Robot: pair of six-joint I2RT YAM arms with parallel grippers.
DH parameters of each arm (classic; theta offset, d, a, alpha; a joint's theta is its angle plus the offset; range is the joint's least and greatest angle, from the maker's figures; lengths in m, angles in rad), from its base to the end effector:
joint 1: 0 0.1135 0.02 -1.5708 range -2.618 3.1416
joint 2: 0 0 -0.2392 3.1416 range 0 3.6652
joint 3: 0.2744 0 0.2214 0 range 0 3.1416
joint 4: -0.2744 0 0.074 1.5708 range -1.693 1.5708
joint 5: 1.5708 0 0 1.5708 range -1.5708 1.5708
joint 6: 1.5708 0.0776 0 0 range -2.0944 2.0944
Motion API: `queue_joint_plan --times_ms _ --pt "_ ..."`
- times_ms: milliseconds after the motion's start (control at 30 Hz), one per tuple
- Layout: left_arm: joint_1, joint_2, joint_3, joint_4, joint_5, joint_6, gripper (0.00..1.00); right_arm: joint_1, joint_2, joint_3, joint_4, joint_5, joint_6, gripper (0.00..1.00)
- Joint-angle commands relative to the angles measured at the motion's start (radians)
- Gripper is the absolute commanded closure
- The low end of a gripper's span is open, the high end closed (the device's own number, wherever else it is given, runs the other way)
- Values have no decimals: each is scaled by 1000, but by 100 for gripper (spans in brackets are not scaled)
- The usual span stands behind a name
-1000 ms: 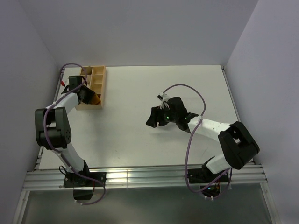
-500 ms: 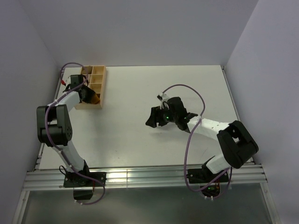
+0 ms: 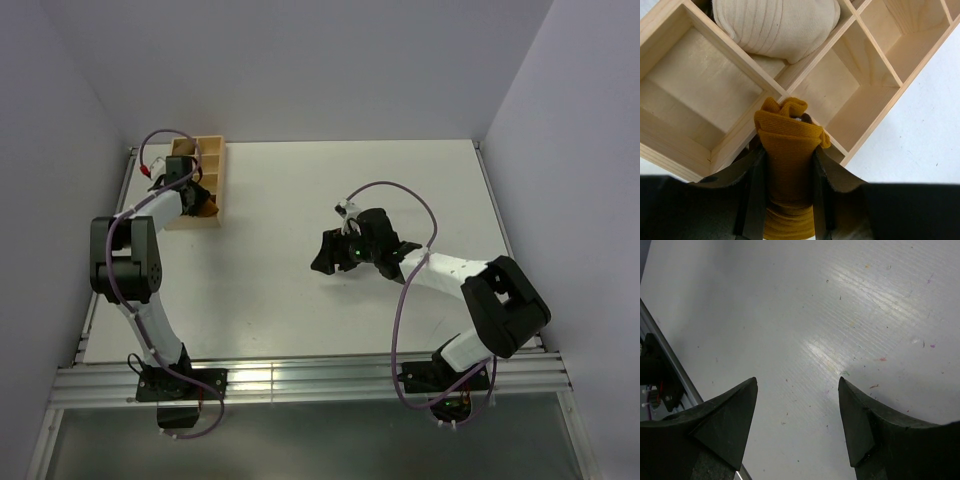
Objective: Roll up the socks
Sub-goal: Place the sock in the storage box.
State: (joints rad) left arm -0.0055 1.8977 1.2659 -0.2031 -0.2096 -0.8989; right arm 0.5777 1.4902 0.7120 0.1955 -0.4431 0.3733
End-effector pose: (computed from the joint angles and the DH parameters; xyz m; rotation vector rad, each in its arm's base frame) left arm 0.4049 0.0139 0.1515 -1.1185 2.1111 -0.1763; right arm 0.2457 0.1999 0.1657 -0.5021 2.2148 1.0073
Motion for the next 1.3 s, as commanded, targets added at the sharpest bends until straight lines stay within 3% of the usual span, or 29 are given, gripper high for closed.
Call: queue_joint_plan --times_ms 0,600,1267 --pt "-16 95 7 -120 -16 35 100 -9 13 -2 45 -25 1 27" --pt "-19 86 -71 -211 47 155 100 -10 15 -8 53 -34 6 28" --pt "-21 247 153 -440 84 242 98 -10 5 -6 51 -45 1 28"
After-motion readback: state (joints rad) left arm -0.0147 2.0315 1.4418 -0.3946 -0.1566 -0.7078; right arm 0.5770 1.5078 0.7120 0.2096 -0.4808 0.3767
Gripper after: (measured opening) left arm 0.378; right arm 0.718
